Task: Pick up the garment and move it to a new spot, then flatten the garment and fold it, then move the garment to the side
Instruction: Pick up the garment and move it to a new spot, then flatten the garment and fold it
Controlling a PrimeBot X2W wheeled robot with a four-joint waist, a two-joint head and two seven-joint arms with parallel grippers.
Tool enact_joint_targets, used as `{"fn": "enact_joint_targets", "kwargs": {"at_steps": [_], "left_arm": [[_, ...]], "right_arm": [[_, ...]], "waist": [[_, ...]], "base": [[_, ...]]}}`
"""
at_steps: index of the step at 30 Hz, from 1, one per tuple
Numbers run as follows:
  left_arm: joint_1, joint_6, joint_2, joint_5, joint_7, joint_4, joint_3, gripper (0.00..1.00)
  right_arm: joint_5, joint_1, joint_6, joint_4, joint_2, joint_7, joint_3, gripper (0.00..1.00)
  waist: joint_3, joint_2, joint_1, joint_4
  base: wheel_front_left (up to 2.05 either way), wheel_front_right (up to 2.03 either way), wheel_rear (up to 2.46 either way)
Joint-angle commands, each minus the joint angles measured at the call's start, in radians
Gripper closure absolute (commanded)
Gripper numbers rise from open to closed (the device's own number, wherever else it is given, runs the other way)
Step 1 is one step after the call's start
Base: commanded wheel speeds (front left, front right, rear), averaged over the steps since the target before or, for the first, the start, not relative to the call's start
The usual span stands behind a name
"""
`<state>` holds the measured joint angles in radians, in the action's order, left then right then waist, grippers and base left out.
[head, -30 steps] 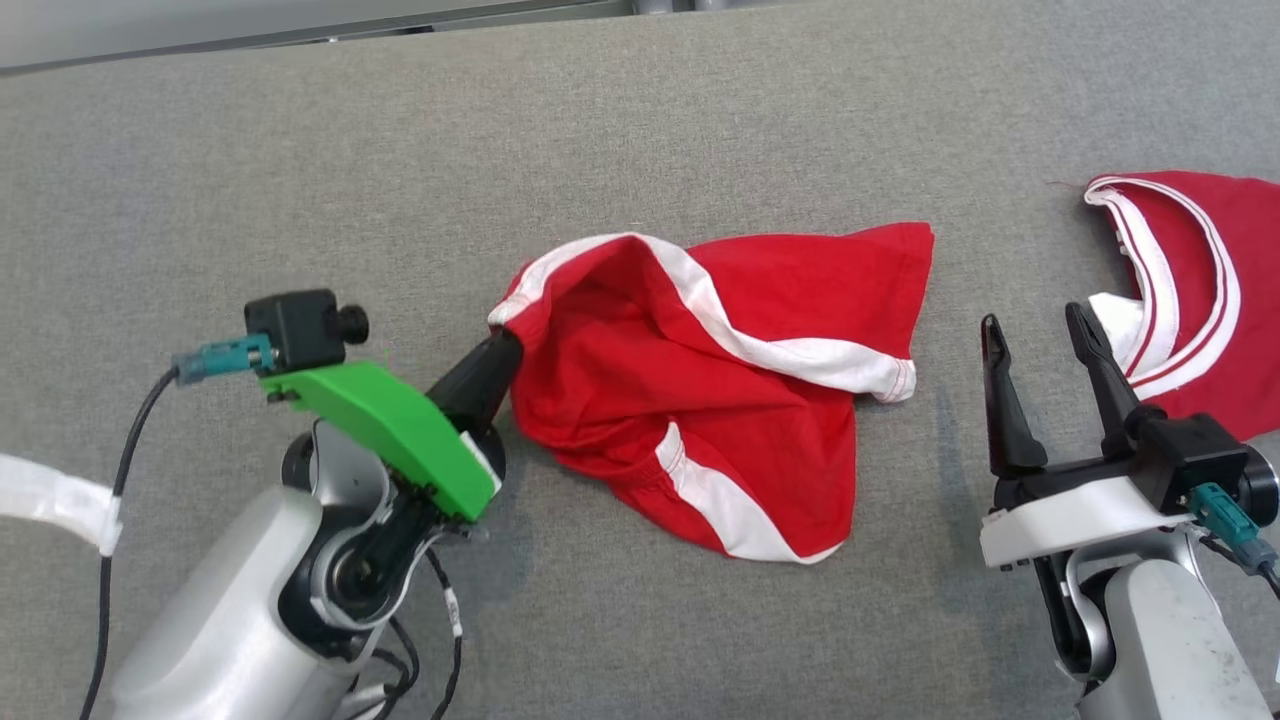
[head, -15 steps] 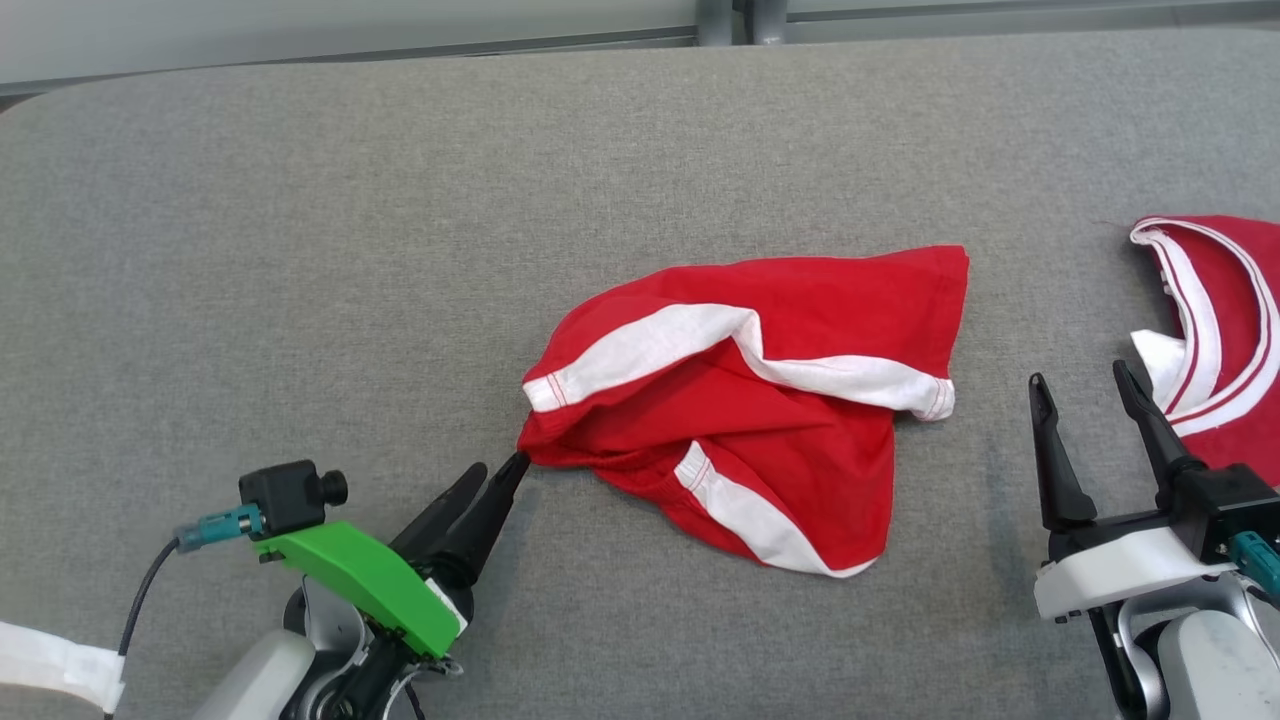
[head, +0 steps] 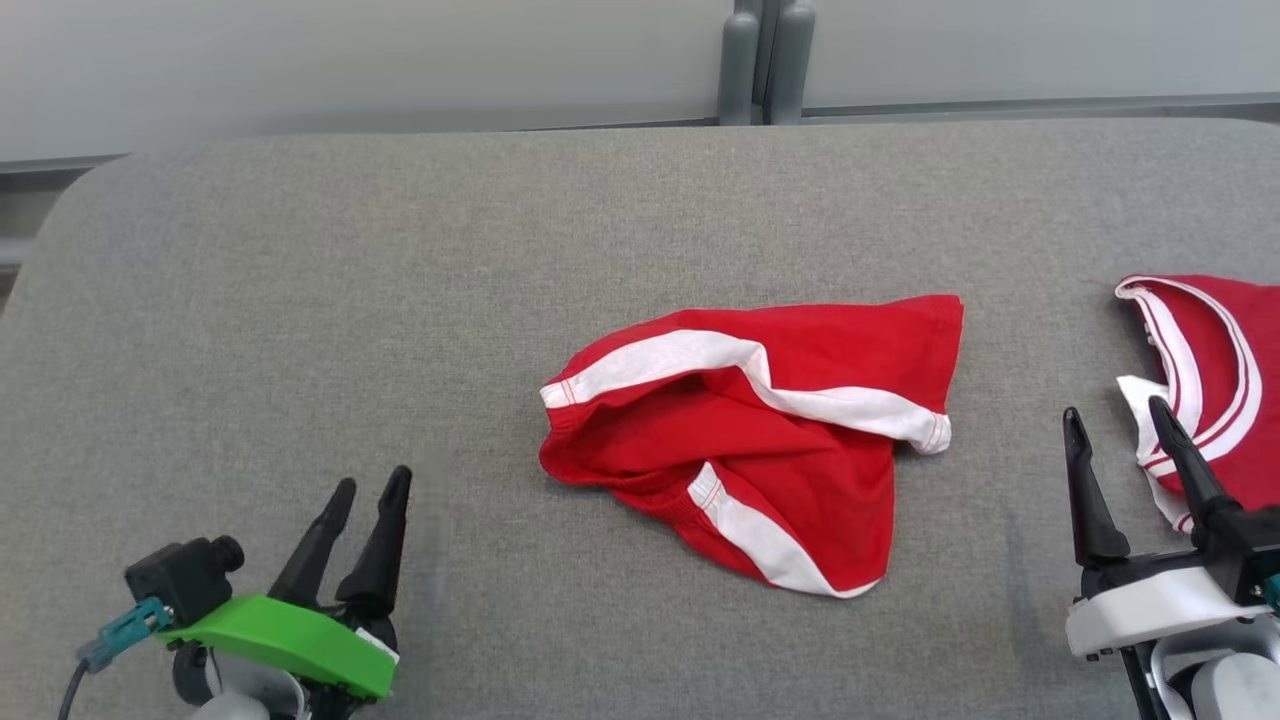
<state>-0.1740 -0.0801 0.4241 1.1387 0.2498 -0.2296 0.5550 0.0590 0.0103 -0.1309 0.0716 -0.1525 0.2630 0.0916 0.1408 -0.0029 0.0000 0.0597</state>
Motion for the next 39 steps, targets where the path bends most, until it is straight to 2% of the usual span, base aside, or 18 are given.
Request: {"fn": "enact_joint_targets", "kwargs": {"at_steps": [1, 7, 11, 18, 24, 30, 39], "left_arm": [[0.026, 0.015, 0.007, -0.028, 0.008, 0.009, -0.018, 0.0], [0.146, 0.082, -0.016, -0.214, 0.014, 0.07, -0.181, 0.0], [0.219, 0.088, -0.03, -0.331, 0.014, 0.094, -0.264, 0.0], [0.304, 0.051, -0.064, -0.494, 0.015, 0.101, -0.371, 0.0], [0.366, 0.0, -0.11, -0.577, 0.015, 0.064, -0.463, 0.0], [0.358, -0.039, -0.096, -0.651, 0.015, 0.035, -0.447, 0.0], [0.316, -0.051, -0.072, -0.684, 0.015, 0.007, -0.427, 0.0]], "right_arm": [[-0.001, -0.02, 0.0, -0.007, 0.0, 0.004, 0.009, 0.0], [-0.016, -0.092, 0.0, -0.035, 0.012, 0.004, 0.045, 0.0], [-0.034, -0.135, 0.0, -0.067, 0.017, 0.004, 0.066, 0.0], [-0.05, -0.189, 0.0, -0.105, 0.047, 0.004, 0.101, 0.0], [-0.06, -0.214, 0.0, -0.078, 0.066, 0.004, 0.112, 0.0], [-0.072, -0.212, 0.0, -0.056, 0.075, 0.004, 0.118, 0.0], [-0.062, -0.204, 0.0, -0.026, 0.085, 0.004, 0.118, 0.0]], "waist": [[-0.035, 0.0029, 0.0, -0.002], [-0.096, 0.0029, 0.0, -0.009], [-0.126, 0.0029, 0.0, -0.014], [-0.153, 0.0029, 0.0, -0.026], [-0.187, 0.0029, 0.0, -0.049], [-0.193, 0.0029, 0.0, -0.046], [-0.19, 0.0029, 0.0, -0.027]], "base": [[0.0, 0.0, 0.0], [0.0, 0.0, 0.0], [0.0, 0.0, 0.0], [0.0, 0.0, 0.0], [0.0, 0.0, 0.0], [0.0, 0.0, 0.0], [0.0, 0.0, 0.0]]}}
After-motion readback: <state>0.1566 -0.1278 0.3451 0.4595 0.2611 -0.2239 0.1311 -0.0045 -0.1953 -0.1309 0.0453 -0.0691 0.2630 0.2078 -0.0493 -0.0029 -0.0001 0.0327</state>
